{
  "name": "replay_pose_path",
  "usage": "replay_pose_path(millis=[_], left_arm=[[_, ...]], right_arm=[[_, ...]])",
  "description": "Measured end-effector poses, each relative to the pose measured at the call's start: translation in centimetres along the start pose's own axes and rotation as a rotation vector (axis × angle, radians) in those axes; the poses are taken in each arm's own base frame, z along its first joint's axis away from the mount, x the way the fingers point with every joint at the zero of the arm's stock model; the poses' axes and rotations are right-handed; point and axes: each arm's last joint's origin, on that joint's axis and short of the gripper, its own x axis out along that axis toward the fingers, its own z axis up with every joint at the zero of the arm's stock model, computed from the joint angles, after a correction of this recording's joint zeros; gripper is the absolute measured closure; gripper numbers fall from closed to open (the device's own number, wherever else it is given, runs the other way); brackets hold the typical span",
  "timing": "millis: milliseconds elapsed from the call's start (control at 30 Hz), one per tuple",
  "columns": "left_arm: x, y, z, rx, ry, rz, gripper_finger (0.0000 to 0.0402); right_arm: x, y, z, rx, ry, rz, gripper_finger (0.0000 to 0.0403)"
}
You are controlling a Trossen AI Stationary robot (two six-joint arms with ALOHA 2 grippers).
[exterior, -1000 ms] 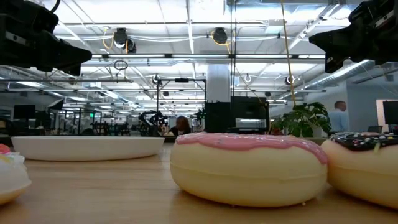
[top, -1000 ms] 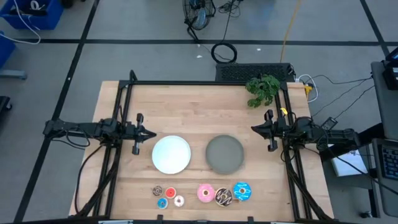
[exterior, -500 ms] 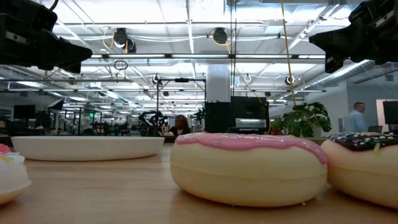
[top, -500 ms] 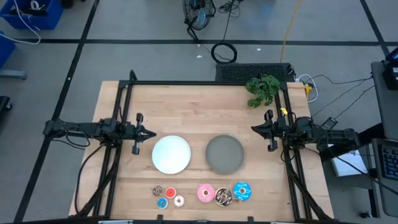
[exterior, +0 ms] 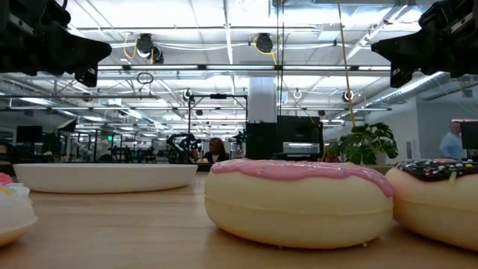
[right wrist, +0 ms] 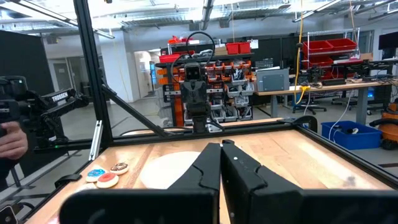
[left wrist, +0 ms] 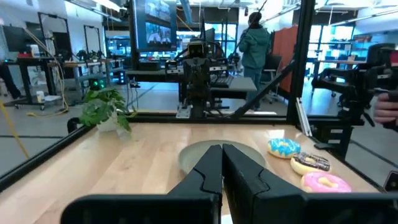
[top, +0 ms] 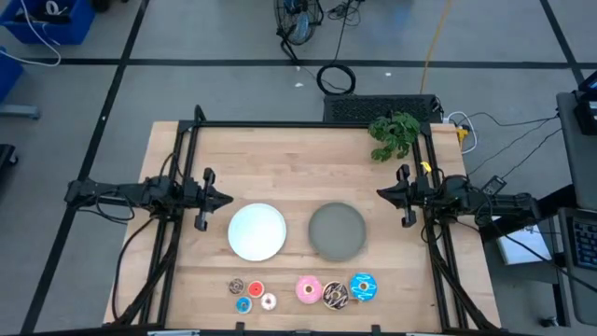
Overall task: Pick & Place donuts
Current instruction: Put the big blue donut into the gray plate
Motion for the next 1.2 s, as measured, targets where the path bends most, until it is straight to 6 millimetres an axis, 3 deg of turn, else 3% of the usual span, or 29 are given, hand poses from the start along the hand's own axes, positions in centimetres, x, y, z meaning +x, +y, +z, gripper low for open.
replay_pose_path(millis=[433,600,733,1000,1100,1200], left_arm=[[-0.1,0.7,0.2,-0.023,-0.023,0.253,0.0382],[-0.1,0.8,0.0,0.019,-0.003,0.267,0.0382],[-0.1,0.8,0.2,0.042,-0.014,0.268,0.0382],[-0.1,0.8,0.7,0.056,-0.063,0.267,0.0382],[-0.1,0.7,0.9,0.048,-0.087,0.265,0.0382],[-0.1,0.7,0.9,0.007,-0.092,0.256,0.0382]], right_arm=[[0.1,0.0,0.1,0.021,-0.013,0.003,0.0403],[0.0,0.1,0.7,-0.006,-0.06,0.017,0.0403],[0.2,0.2,0.7,-0.008,0.006,0.03,0.0403],[1.3,1.9,7.7,-0.089,0.215,0.135,0.0403],[2.5,2.9,10.4,-0.074,0.267,0.17,0.0403],[4.6,4.2,11.6,-0.083,0.33,0.206,0.0403]])
